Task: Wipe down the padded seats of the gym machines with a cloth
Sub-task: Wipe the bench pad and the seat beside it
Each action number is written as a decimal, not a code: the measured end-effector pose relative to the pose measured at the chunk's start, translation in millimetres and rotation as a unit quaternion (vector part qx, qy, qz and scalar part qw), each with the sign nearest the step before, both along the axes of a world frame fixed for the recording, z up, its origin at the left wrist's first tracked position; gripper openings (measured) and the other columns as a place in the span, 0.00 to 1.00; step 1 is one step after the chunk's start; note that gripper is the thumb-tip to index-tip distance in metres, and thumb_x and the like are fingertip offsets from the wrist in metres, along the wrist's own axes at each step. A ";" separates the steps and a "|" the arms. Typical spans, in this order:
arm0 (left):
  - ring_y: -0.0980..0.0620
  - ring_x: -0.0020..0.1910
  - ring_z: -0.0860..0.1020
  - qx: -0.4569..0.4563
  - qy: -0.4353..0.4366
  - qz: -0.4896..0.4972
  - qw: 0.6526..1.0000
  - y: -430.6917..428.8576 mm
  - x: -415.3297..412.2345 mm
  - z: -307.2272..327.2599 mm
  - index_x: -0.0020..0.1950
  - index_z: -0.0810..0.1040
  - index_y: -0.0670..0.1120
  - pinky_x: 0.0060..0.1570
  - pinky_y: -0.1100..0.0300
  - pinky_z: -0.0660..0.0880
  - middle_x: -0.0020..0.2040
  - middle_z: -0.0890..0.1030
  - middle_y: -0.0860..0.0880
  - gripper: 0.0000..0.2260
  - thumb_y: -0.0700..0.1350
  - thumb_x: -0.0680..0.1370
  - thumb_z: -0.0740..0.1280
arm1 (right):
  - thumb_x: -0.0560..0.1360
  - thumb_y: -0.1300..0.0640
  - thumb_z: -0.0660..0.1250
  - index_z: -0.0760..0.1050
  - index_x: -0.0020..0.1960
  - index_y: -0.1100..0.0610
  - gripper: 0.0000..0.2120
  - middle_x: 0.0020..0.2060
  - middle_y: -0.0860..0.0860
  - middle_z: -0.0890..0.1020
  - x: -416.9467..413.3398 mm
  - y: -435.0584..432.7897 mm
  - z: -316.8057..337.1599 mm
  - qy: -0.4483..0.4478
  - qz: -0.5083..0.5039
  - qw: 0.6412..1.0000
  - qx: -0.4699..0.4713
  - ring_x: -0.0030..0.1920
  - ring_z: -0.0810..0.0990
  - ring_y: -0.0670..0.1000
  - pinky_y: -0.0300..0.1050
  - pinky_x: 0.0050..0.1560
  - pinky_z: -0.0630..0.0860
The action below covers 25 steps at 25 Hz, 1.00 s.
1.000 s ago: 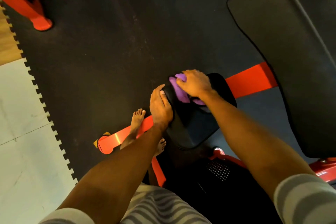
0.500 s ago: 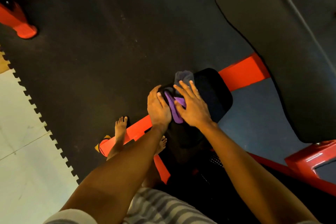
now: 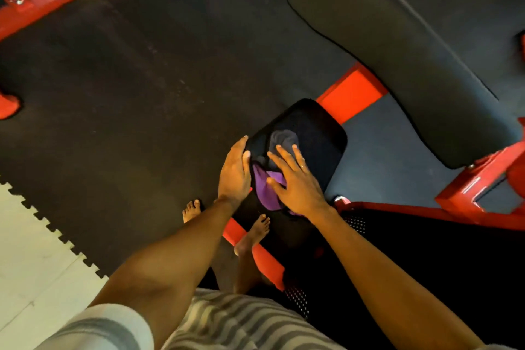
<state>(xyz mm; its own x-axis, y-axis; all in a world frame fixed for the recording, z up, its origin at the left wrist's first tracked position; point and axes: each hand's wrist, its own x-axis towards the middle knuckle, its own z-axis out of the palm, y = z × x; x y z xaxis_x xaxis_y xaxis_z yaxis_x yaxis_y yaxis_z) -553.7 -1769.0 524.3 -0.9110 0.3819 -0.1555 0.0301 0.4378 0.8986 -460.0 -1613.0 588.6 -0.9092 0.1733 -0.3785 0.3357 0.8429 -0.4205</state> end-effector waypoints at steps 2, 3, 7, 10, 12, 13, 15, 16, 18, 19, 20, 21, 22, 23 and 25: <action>0.54 0.74 0.69 -0.003 0.013 -0.065 0.998 -16.2 -11.1 4.9 0.78 0.68 0.46 0.70 0.74 0.60 0.76 0.71 0.49 0.20 0.50 0.87 0.55 | 0.82 0.44 0.63 0.57 0.82 0.44 0.30 0.82 0.42 0.52 10.3 10.5 -3.3 -0.025 -0.098 0.995 0.016 0.82 0.41 0.53 0.53 0.78 0.56; 0.55 0.74 0.69 -0.006 0.005 -0.086 0.996 -21.2 -16.7 7.1 0.78 0.68 0.47 0.68 0.77 0.59 0.76 0.71 0.49 0.20 0.50 0.86 0.56 | 0.83 0.44 0.62 0.58 0.82 0.45 0.29 0.82 0.44 0.53 6.8 11.5 -4.8 -0.039 -0.162 0.986 0.020 0.82 0.42 0.55 0.54 0.79 0.53; 0.54 0.74 0.69 -0.009 -0.019 -0.131 0.991 -34.9 -29.4 15.6 0.78 0.69 0.46 0.67 0.76 0.61 0.75 0.72 0.48 0.19 0.48 0.87 0.57 | 0.83 0.46 0.59 0.57 0.82 0.51 0.30 0.83 0.49 0.52 -32.7 -27.5 -1.3 -0.089 -0.292 0.951 0.056 0.82 0.41 0.59 0.57 0.82 0.44; 0.52 0.74 0.70 -0.018 -0.041 -0.165 0.985 -47.7 -33.7 21.8 0.78 0.69 0.45 0.69 0.69 0.63 0.75 0.72 0.47 0.19 0.45 0.87 0.57 | 0.82 0.42 0.61 0.57 0.82 0.50 0.32 0.83 0.48 0.53 -33.7 -67.6 4.0 -0.036 -0.210 0.973 0.084 0.82 0.40 0.58 0.58 0.81 0.45; 0.51 0.74 0.70 -0.039 -0.057 -0.192 0.979 -58.9 -37.1 28.1 0.78 0.69 0.46 0.69 0.68 0.63 0.75 0.72 0.47 0.19 0.45 0.86 0.57 | 0.81 0.41 0.64 0.54 0.83 0.49 0.36 0.83 0.48 0.51 -13.9 -75.8 2.9 -0.010 -0.134 0.984 0.116 0.82 0.40 0.58 0.59 0.81 0.48; 0.51 0.74 0.70 -0.052 -0.055 -0.207 0.975 -64.4 -38.8 30.3 0.77 0.69 0.45 0.68 0.68 0.63 0.75 0.72 0.46 0.19 0.45 0.86 0.57 | 0.80 0.41 0.65 0.52 0.83 0.48 0.38 0.83 0.48 0.50 -3.5 -74.4 0.3 -0.017 -0.123 0.984 0.126 0.82 0.40 0.58 0.59 0.81 0.49; 0.50 0.73 0.72 -0.072 -0.049 -0.232 0.969 -73.5 -43.0 33.7 0.76 0.71 0.45 0.68 0.67 0.64 0.74 0.74 0.46 0.18 0.45 0.86 0.57 | 0.79 0.40 0.67 0.51 0.83 0.47 0.40 0.83 0.47 0.49 12.9 -71.7 -3.1 -0.026 -0.155 0.979 0.130 0.82 0.40 0.57 0.58 0.81 0.51; 0.49 0.72 0.73 -0.079 -0.046 -0.243 0.966 -76.4 -45.1 35.6 0.75 0.72 0.45 0.68 0.65 0.65 0.73 0.75 0.46 0.18 0.46 0.86 0.57 | 0.78 0.40 0.68 0.52 0.83 0.47 0.39 0.83 0.47 0.50 17.1 -73.3 -3.2 -0.021 -0.181 0.975 0.129 0.82 0.40 0.57 0.58 0.81 0.51; 0.48 0.70 0.75 -0.094 -0.033 -0.256 0.961 -79.3 -49.7 37.5 0.73 0.75 0.45 0.68 0.61 0.68 0.70 0.77 0.46 0.17 0.45 0.86 0.57 | 0.78 0.41 0.69 0.57 0.82 0.48 0.38 0.83 0.48 0.54 13.3 -82.8 -4.1 0.002 -0.220 0.967 0.131 0.82 0.42 0.57 0.59 0.81 0.50; 0.48 0.69 0.75 -0.103 -0.028 -0.257 0.960 -80.3 -53.1 38.1 0.71 0.76 0.45 0.67 0.59 0.69 0.69 0.78 0.46 0.16 0.46 0.86 0.57 | 0.78 0.41 0.69 0.60 0.81 0.49 0.36 0.82 0.49 0.56 5.7 -90.0 -5.3 0.016 -0.229 0.963 0.138 0.82 0.43 0.57 0.60 0.81 0.50; 0.48 0.68 0.76 -0.112 -0.027 -0.255 0.960 -80.2 -57.1 39.1 0.71 0.77 0.45 0.67 0.58 0.70 0.69 0.79 0.47 0.16 0.46 0.86 0.57 | 0.78 0.41 0.68 0.61 0.81 0.49 0.36 0.82 0.49 0.57 -4.1 -96.8 -6.9 0.026 -0.226 0.962 0.147 0.83 0.45 0.57 0.61 0.81 0.50; 0.49 0.68 0.76 -0.118 -0.027 -0.252 0.960 -79.7 -60.7 39.4 0.70 0.77 0.46 0.67 0.57 0.70 0.68 0.79 0.47 0.16 0.47 0.86 0.57 | 0.78 0.41 0.68 0.61 0.81 0.49 0.36 0.82 0.50 0.58 -15.2 -101.6 -7.8 0.029 -0.215 0.964 0.153 0.83 0.45 0.57 0.61 0.81 0.50; 0.49 0.68 0.76 -0.124 -0.029 -0.249 0.960 -79.2 -63.7 39.8 0.70 0.77 0.46 0.68 0.56 0.71 0.68 0.79 0.47 0.16 0.47 0.86 0.57 | 0.78 0.40 0.67 0.60 0.81 0.48 0.36 0.82 0.49 0.57 -26.3 -104.0 -7.5 0.024 -0.198 0.968 0.152 0.83 0.44 0.57 0.62 0.81 0.48; 0.49 0.68 0.76 -0.127 -0.030 -0.246 0.960 -78.4 -66.7 40.0 0.70 0.77 0.46 0.68 0.55 0.71 0.68 0.79 0.47 0.16 0.48 0.86 0.57 | 0.78 0.40 0.67 0.59 0.82 0.47 0.36 0.82 0.49 0.56 -37.4 -103.7 -7.0 0.013 -0.180 0.973 0.145 0.82 0.43 0.57 0.62 0.81 0.47; 0.49 0.68 0.75 -0.132 -0.026 -0.242 0.961 -77.0 -76.6 41.9 0.70 0.77 0.46 0.68 0.55 0.72 0.68 0.79 0.48 0.16 0.47 0.86 0.57 | 0.79 0.39 0.65 0.58 0.81 0.45 0.34 0.83 0.49 0.54 -59.0 -98.8 -3.4 -0.020 -0.158 0.979 0.130 0.82 0.41 0.58 0.62 0.81 0.45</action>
<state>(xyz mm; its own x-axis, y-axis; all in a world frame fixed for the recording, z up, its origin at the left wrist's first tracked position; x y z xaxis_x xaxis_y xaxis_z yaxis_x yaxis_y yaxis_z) -630.3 -1846.0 566.1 -0.6255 0.6990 -0.3464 0.2447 0.5975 0.7636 -519.0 -1711.9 585.2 -0.7805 0.5381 -0.3183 0.6081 0.7717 -0.1864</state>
